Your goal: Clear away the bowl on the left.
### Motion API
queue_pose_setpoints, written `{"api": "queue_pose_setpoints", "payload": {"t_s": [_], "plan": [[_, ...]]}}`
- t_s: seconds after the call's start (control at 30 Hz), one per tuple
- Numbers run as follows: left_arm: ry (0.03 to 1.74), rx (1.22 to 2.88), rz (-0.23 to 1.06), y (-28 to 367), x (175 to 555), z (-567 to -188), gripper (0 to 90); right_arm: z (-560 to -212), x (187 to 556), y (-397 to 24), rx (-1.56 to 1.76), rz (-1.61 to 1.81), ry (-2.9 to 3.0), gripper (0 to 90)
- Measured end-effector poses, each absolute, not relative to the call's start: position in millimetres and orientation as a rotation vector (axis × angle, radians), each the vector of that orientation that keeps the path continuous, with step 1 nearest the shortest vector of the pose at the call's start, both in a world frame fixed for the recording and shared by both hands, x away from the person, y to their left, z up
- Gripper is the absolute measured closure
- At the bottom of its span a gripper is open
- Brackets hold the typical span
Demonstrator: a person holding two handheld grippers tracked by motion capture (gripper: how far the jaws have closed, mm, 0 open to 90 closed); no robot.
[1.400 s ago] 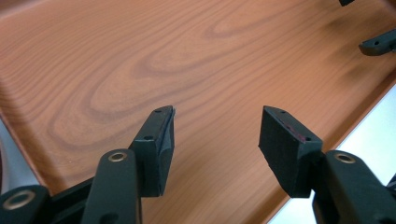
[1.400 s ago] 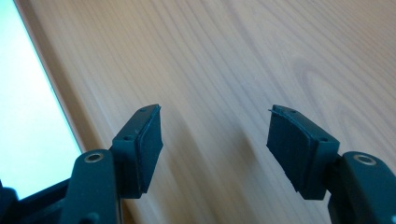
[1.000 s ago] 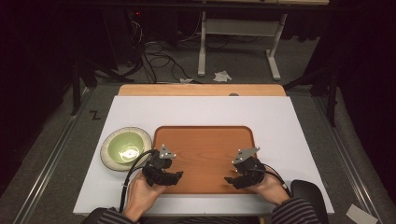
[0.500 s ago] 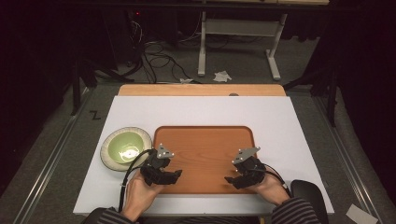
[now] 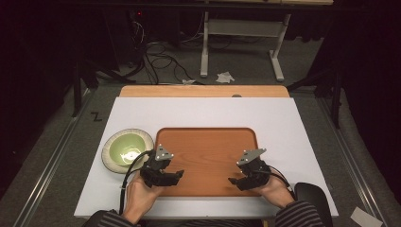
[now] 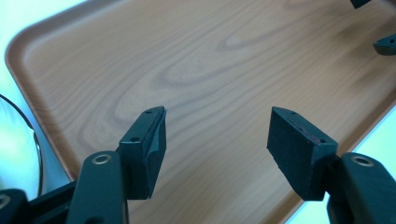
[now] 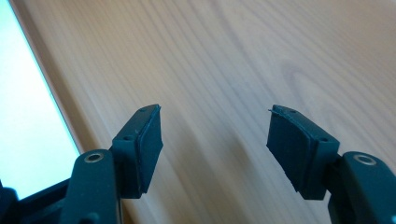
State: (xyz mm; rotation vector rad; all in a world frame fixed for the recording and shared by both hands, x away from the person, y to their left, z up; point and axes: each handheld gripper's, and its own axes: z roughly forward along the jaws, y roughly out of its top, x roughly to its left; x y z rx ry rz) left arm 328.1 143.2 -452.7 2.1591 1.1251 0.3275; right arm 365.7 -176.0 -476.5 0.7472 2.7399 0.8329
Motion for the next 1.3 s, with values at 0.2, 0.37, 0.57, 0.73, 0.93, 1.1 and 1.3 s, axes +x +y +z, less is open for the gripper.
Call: {"api": "queue_pose_setpoints", "payload": {"t_s": [0.2, 0.37, 0.57, 0.73, 0.93, 1.1, 1.3], "plan": [[1.128, 2.16, 0.342, 143, 328, -454, 37.7, -471, 366, -184, 0.777, 0.874, 2.699, 37.0], [1.139, 2.149, 0.343, 146, 329, -453, 37.4, -468, 370, -192, 0.824, 0.914, 2.635, 37.0], [1.151, 2.142, 0.356, 151, 329, -450, 37.1, -463, 372, -199, 0.875, 0.964, 2.581, 36.8], [1.16, 2.148, 0.363, 154, 330, -450, 36.4, -466, 378, -200, 0.915, 0.942, 2.568, 36.8], [1.175, 2.131, 0.396, 161, 331, -446, 36.4, -467, 379, -199, 0.939, 0.917, 2.566, 36.6], [1.185, 2.132, 0.422, 165, 330, -445, 36.2, -468, 379, -197, 0.94, 0.909, 2.57, 36.6], [1.211, 2.105, 0.417, 173, 333, -442, 36.3, -469, 379, -197, 0.933, 0.911, 2.58, 36.7]]}}
